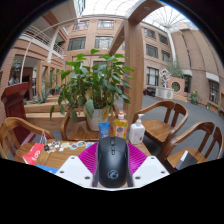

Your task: Arrange mouse

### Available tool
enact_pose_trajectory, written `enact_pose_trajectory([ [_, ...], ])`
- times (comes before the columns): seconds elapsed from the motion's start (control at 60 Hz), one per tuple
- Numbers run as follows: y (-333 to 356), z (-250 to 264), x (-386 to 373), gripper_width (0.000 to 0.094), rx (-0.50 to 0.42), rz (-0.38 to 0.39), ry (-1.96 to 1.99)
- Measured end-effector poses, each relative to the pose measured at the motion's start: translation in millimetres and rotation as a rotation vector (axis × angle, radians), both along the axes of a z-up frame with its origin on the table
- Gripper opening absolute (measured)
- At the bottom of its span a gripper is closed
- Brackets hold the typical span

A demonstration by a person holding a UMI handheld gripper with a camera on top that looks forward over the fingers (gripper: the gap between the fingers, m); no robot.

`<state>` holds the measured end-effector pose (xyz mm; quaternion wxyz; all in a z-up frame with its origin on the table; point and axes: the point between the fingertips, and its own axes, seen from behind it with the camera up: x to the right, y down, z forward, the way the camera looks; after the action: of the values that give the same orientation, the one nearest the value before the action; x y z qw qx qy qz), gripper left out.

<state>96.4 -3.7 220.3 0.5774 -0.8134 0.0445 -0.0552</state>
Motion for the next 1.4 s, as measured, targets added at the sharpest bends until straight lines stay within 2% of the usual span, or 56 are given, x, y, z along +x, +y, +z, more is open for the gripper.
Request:
enact_pose_trajectory([
  [0.083, -3.6, 39.4, -47.2, 0.0390, 0.061, 0.061, 0.042],
  [0.167, -1.4, 47.0, -95.2, 0.0390, 0.055, 0.139, 0.063],
  [0.25, -3.2, 11.6, -151.3, 0.0389, -0.001, 0.204, 0.059],
  [0.333, -6.9, -48.5, -199.1, 0.0389, -0.108, 0.267, 0.074],
  [0.5, -27.6, -173.7, -257.8, 0.0388, -0.323, 0.332, 0.042],
  [0.6, -35.8, -219.3, -271.8, 0.0399, -0.387, 0.339, 0.036],
  [0.7, -41.3, -233.1, -282.1, 0.0494, -0.401, 0.360, 0.058],
  [0.767, -40.2, -226.9, -279.5, 0.0562, -0.394, 0.348, 0.052],
  [0.867, -45.9, -204.6, -274.4, 0.0876, -0.340, 0.330, 0.023],
  [0.917, -54.3, -190.8, -270.3, 0.0833, -0.327, 0.316, 0.015],
  [0.983, -70.9, -171.1, -263.8, 0.0861, -0.306, 0.302, 0.007],
  [1.167, -143.9, -125.0, -249.4, 0.0857, -0.263, 0.276, -0.019],
  [1.4, -235.1, -93.0, -238.7, 0.0856, -0.230, 0.253, -0.005],
])
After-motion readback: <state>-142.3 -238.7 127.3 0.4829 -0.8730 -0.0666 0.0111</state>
